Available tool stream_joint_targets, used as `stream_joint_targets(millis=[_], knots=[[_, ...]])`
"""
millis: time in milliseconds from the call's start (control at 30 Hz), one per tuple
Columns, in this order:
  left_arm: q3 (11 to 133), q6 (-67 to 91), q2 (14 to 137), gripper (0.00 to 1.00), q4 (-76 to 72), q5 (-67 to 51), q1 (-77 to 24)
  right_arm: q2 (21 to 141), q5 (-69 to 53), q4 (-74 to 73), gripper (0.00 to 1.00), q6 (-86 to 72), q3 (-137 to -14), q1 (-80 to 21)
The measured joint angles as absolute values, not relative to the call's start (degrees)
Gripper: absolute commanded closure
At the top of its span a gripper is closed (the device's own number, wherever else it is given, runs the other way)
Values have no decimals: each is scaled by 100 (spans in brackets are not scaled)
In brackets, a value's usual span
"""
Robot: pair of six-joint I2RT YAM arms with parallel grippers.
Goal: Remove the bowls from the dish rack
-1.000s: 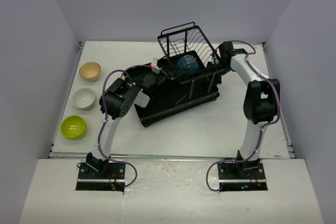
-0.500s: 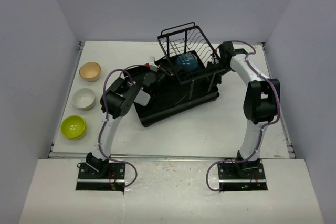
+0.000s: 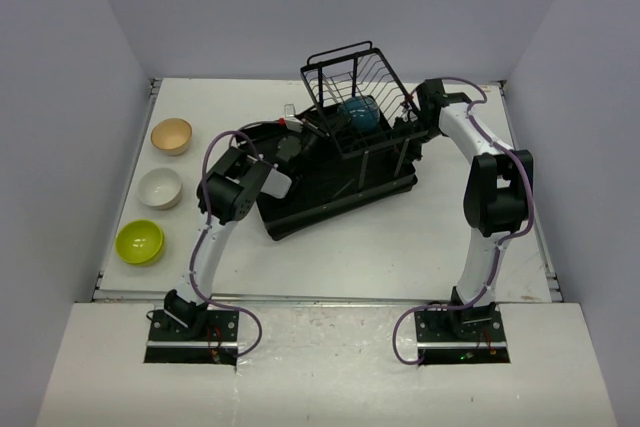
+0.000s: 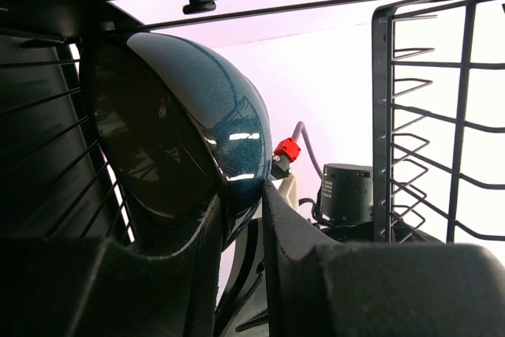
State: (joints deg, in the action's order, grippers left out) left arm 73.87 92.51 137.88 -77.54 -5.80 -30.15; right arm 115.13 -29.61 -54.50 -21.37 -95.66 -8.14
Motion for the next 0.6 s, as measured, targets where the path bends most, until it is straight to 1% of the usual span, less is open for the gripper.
stream_joint_targets(millis=[300,400,500,567,600], knots=[[7599,9343,13917,75,-7802,-322,-3044,11513,-2978,-5448,85,-2139,-9566,-814],[7765,9397,13998,76,-7791,-250,-3046,11513,-2982,-5446,85,-2139,-9566,-814],[7922,9456,14075,79,-7782,-193,-3046,11513,-2980,-5441,85,-2139,-9566,-814],[8009,9529,14114,83,-7787,-150,-3046,11513,-2980,-5441,86,-2139,-9564,-814],[8066,9564,14143,89,-7793,-132,-3048,11513,-2980,-5441,86,-2139,-9564,-814]])
